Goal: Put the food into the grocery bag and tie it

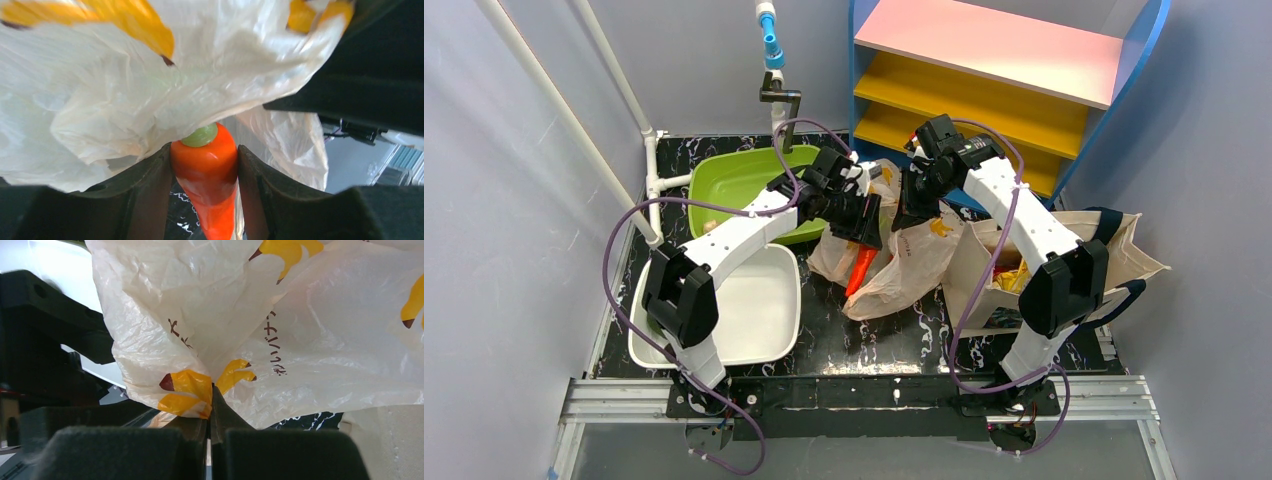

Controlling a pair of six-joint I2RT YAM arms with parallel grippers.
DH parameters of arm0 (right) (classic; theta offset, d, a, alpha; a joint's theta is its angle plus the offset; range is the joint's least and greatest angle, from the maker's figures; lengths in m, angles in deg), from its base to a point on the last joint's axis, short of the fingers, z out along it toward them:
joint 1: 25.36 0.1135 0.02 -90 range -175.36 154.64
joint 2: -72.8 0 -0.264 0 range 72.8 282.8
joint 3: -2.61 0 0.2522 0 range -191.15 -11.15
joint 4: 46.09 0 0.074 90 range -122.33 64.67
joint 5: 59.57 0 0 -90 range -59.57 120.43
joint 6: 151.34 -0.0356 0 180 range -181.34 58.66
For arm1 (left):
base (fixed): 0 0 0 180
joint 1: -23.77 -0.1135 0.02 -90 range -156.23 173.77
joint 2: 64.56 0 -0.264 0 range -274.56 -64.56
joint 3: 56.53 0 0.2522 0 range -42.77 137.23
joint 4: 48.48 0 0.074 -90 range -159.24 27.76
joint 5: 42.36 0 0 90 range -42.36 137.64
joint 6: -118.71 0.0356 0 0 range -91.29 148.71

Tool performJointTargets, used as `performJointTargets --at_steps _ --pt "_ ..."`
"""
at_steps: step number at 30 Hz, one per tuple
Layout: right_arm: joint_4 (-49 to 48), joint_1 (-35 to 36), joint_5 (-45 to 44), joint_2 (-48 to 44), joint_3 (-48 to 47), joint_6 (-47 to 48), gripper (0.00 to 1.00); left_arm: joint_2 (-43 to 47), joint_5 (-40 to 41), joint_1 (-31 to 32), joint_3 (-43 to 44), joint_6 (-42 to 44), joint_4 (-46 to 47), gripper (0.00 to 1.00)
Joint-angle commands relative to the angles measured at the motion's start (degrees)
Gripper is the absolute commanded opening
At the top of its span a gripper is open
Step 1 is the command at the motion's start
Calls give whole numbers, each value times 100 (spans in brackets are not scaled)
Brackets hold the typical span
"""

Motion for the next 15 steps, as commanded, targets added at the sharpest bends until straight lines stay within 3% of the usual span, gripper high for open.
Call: performJointTargets --at_steps 1,3,4,5,6,7,15 --pt "27 34 67 -301 -40 -45 1 -16 426 11 551 -407 -161 20" --pt "21 36 83 -754 -17 -65 1 -107 477 0 689 -809 -108 33" --pt "20 34 87 -357 -22 -68 1 -135 446 -9 763 -984 -68 44" --pt "19 33 90 -306 -15 -64 1 -154 392 -9 818 -1128 -22 59" --pt "15 33 94 -297 -13 -68 1 -172 327 -11 846 -1238 17 82" --pt "19 39 101 -293 -11 -66 1 -166 262 -8 851 -1294 59 96" --pt "6 42 117 -279 -3 -84 1 94 99 -75 752 -1444 163 98"
